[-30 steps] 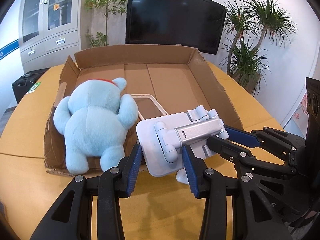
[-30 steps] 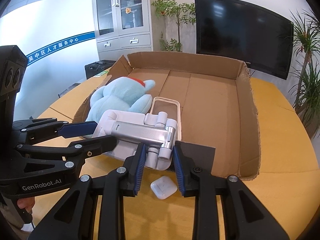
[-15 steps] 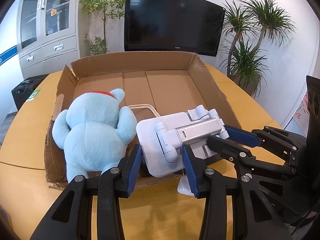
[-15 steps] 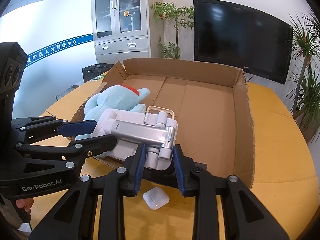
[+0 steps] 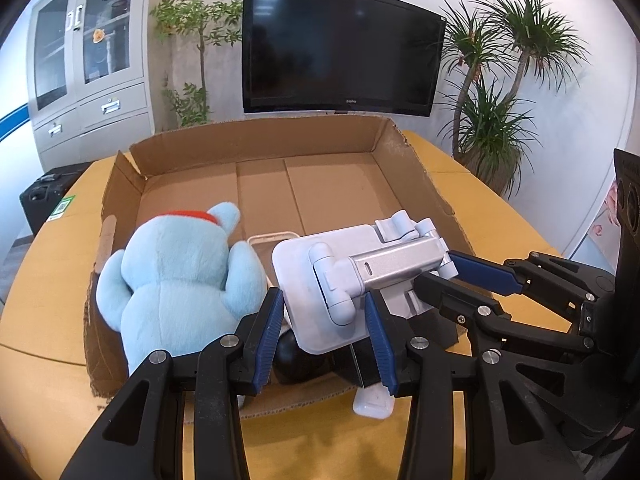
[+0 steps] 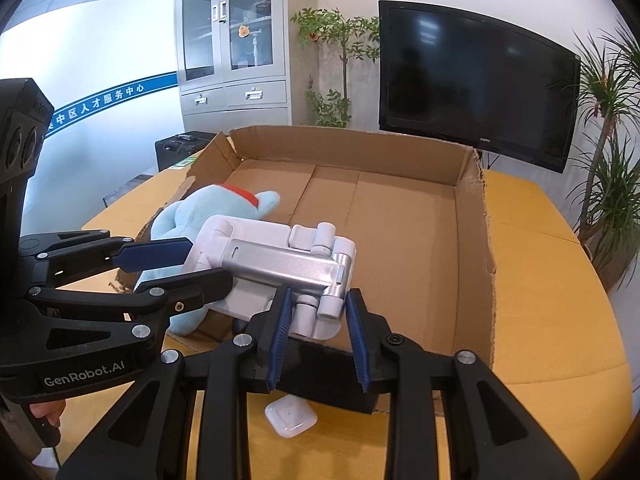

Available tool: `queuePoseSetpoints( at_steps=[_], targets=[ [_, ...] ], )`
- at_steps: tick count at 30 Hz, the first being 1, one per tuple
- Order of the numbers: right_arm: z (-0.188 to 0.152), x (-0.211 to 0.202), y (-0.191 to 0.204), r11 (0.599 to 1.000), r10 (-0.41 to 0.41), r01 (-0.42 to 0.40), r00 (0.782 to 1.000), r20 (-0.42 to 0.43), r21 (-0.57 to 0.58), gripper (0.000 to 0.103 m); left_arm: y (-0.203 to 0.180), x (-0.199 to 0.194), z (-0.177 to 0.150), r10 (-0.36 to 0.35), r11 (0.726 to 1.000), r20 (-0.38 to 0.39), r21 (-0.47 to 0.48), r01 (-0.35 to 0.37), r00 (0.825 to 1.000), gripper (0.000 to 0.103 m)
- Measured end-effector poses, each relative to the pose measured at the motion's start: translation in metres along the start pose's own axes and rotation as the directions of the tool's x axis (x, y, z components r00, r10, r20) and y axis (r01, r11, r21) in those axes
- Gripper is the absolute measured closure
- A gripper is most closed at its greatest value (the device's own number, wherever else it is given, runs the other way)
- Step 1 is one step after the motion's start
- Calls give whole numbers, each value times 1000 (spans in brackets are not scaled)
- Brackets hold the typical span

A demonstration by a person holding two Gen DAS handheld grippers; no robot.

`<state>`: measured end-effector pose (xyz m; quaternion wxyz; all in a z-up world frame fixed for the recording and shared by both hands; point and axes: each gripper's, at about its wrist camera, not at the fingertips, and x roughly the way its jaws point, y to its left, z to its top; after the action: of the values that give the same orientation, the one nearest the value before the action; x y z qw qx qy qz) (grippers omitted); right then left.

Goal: Organize objects
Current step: 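Carry the phone stand with both grippers over the cardboard box, then lower the phone stand into the box and open both grippers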

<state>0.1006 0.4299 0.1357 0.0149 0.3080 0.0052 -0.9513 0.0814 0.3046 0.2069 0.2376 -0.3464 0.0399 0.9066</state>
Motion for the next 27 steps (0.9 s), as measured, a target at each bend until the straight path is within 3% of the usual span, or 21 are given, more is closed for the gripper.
queuePoseSetpoints(
  at_steps=[27],
  targets=[
    [18, 41, -33, 999, -13, 14, 1000, -28, 35, 78, -1, 61, 38, 9, 1000, -35, 22, -9, 999, 63]
  ],
)
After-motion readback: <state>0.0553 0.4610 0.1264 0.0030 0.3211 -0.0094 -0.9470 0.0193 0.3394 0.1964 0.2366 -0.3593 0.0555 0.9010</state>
